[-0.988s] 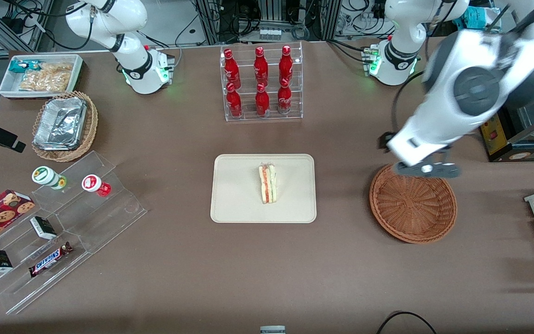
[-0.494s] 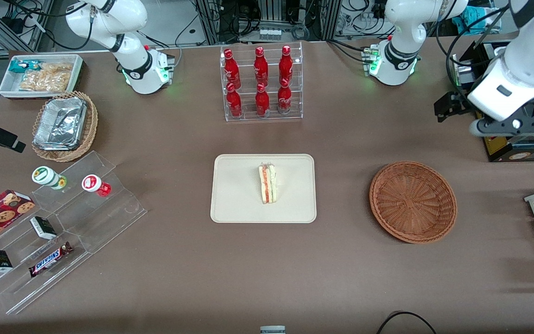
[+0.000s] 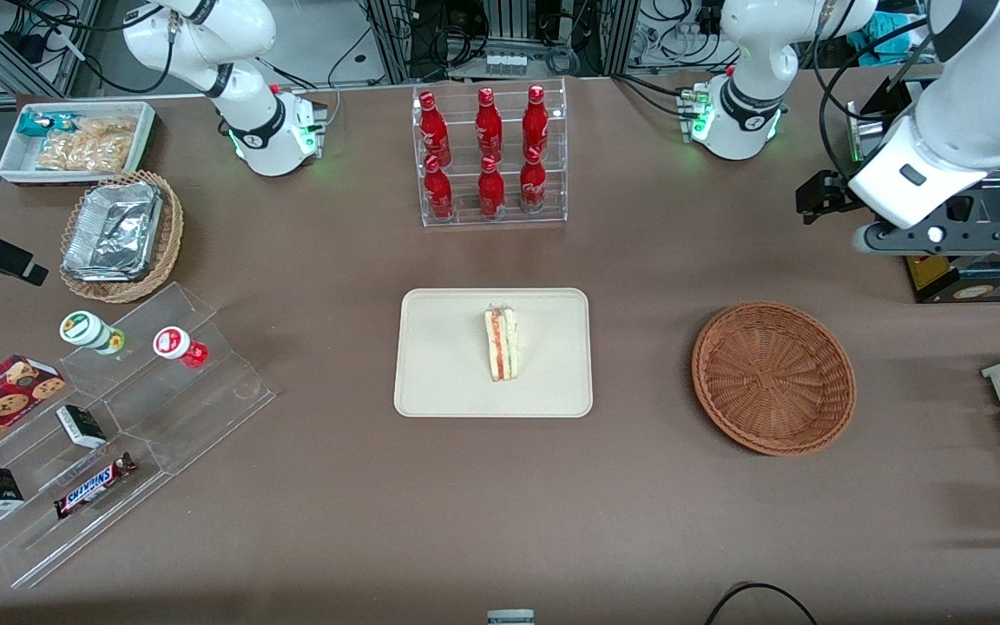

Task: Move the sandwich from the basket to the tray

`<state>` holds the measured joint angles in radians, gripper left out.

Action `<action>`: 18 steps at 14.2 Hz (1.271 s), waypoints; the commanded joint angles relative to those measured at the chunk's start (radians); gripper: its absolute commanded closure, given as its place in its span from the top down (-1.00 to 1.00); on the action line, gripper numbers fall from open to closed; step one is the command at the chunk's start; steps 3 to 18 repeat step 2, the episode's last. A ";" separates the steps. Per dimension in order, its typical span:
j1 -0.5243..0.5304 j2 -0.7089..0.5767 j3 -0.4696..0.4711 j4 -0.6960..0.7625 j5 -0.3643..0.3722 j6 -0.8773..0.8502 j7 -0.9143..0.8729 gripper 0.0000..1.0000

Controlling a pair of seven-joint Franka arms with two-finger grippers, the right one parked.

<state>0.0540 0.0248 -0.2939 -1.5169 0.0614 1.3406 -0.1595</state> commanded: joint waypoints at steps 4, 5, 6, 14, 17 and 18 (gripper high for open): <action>-0.042 -0.002 0.042 0.001 -0.043 -0.006 -0.009 1.00; -0.042 -0.002 0.042 0.001 -0.043 -0.006 -0.009 1.00; -0.042 -0.002 0.042 0.001 -0.043 -0.006 -0.009 1.00; -0.042 -0.002 0.042 0.001 -0.043 -0.006 -0.009 1.00; -0.042 -0.002 0.042 0.001 -0.043 -0.006 -0.009 1.00; -0.042 -0.002 0.042 0.001 -0.043 -0.006 -0.009 1.00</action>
